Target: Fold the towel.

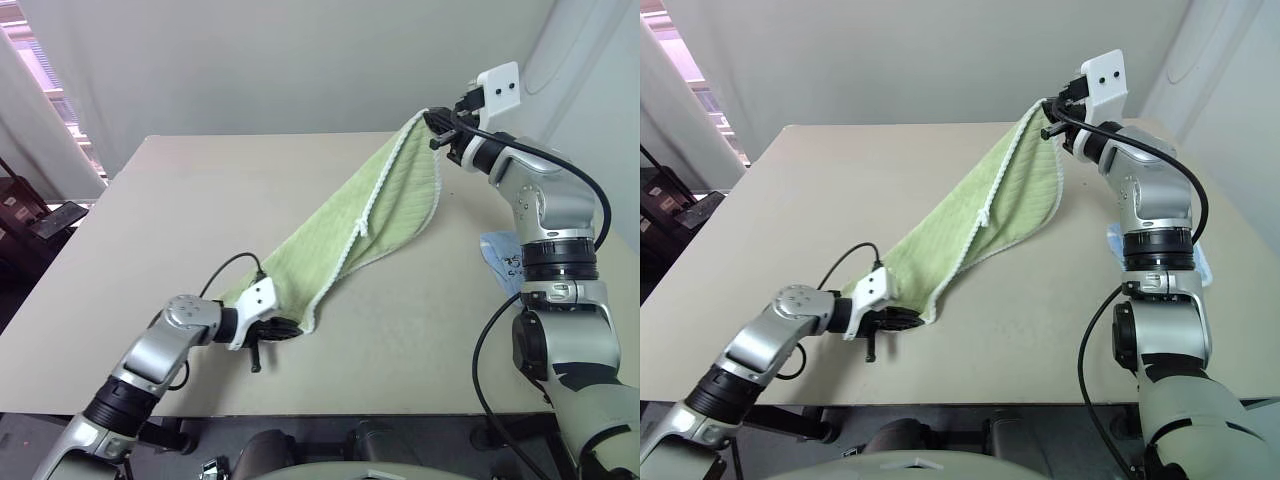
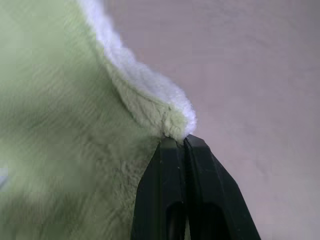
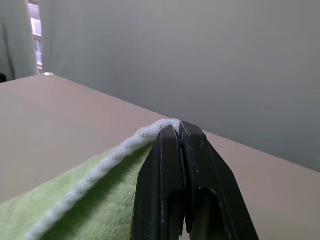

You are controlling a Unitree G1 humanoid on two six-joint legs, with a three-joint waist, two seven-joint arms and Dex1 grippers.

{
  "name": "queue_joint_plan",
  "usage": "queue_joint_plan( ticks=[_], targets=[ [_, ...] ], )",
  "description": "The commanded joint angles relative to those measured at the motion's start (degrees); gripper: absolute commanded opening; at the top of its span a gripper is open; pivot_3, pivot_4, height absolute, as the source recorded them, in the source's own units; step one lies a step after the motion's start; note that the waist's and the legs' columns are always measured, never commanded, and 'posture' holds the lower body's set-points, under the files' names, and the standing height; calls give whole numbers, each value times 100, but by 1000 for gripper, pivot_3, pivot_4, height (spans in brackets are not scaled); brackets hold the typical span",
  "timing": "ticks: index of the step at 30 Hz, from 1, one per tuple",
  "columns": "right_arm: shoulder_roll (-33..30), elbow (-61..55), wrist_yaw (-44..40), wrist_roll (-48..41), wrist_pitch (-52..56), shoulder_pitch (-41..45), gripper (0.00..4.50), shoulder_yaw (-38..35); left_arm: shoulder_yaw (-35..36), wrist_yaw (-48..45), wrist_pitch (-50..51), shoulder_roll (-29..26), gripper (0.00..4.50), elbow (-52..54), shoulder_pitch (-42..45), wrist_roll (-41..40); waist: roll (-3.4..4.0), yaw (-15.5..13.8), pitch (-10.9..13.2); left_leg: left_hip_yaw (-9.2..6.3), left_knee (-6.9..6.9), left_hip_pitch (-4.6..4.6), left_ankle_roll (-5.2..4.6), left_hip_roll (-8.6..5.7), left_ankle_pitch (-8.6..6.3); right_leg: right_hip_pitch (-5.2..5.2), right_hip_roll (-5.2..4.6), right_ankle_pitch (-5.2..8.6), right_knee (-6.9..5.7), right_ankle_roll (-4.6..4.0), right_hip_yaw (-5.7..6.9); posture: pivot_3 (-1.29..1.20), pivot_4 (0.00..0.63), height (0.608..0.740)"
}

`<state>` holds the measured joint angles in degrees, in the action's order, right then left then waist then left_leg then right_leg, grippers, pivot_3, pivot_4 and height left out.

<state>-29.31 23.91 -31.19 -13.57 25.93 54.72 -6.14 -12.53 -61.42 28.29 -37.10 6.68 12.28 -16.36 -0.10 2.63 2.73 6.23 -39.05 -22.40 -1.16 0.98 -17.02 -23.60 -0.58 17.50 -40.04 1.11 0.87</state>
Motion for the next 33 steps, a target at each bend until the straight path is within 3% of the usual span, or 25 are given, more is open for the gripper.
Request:
queue_joint_plan(
  ticks=[1,7,10,13,18,25,33],
  targets=[
    [-157,8,42,18,-165,88,0,-200,1106,-112,494,-404,17,383,54,-805,-1,-5,1,0,0,0,0,0,0,0,-1,0,0,0,0,0,0,724],
    [-264,297,66,95,-292,98,0,-232,2481,-100,937,-834,17,-252,411,-1637,-3,-16,1,0,-4,-1,0,-3,0,3,-4,0,1,1,0,0,0,724],
    [-369,390,47,196,-365,51,0,-227,2804,-12,1013,-914,17,-741,684,-1761,-3,-13,2,0,-4,-1,1,-3,0,3,-4,0,1,1,0,0,0,724],
    [-588,446,48,245,-369,-60,0,-310,3162,308,827,-924,17,-2017,1409,-1713,-8,-27,4,0,-4,-2,1,-3,0,2,-3,2,2,3,1,0,0,724],
    [-801,684,90,294,-537,-169,0,-368,2669,747,-366,-779,17,-4178,2766,-789,-10,-14,4,3,-5,-2,1,-5,1,3,-4,1,2,5,1,0,0,724],
    [-657,1714,271,381,-1223,361,0,-313,2348,1819,-2510,49,17,-7036,4855,96,-17,-19,7,8,-10,-13,1,-5,2,-5,-4,0,1,8,1,0,0,724],
    [-477,4015,965,792,-3005,1692,0,-236,2466,3300,-3626,728,17,-8199,6135,638,-18,-6,8,18,-8,-106,43,-4,28,-115,1,0,-16,8,-7,0,0,724]
  ],
)
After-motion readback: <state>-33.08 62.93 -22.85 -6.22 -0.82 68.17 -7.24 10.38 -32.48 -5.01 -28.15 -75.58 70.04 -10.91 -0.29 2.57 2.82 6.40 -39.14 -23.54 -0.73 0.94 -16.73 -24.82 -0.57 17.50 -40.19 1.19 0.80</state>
